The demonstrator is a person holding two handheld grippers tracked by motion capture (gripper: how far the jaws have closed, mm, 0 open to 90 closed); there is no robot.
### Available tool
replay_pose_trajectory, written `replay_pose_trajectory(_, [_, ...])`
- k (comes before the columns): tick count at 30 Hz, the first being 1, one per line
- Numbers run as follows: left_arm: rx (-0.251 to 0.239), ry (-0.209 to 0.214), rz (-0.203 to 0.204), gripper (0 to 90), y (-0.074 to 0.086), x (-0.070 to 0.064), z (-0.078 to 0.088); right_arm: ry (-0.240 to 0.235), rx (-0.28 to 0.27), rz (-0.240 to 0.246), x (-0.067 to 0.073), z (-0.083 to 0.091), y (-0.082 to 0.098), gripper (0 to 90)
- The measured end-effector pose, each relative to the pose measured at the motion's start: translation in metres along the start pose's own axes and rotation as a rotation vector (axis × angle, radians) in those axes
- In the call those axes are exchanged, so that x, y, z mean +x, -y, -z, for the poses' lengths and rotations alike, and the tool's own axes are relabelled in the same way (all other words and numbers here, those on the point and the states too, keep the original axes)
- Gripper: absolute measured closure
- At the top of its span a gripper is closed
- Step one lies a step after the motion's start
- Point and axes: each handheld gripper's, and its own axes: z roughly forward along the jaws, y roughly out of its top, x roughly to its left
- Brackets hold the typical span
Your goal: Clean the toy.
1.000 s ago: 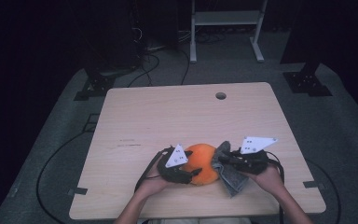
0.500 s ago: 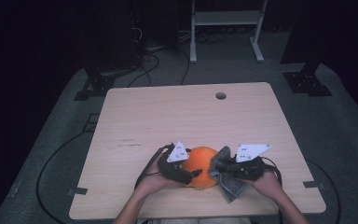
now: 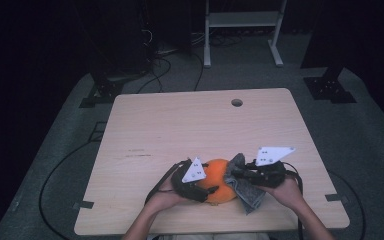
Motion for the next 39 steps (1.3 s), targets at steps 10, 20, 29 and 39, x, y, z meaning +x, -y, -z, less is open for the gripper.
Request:
replay_pose_trajectory(10, [-0.013,0.010,0.039,25.9,0.007,0.005,0.002,0.038,0.006,-0.106,-0.020,-0.001,0.028,78.8])
replay_pose_trajectory(20, [-0.024,0.012,0.026,25.7,0.005,0.004,0.001,0.065,0.039,-0.184,-0.030,0.020,0.053,78.8])
replay_pose_trajectory(29, [-0.022,0.025,-0.066,25.8,-0.001,-0.006,0.002,0.016,-0.026,-0.043,-0.010,0.005,-0.010,78.8])
replay_pose_trajectory(39, [-0.026,0.047,-0.020,26.2,0.005,0.001,0.004,0.030,0.014,-0.132,-0.029,-0.014,0.002,78.9])
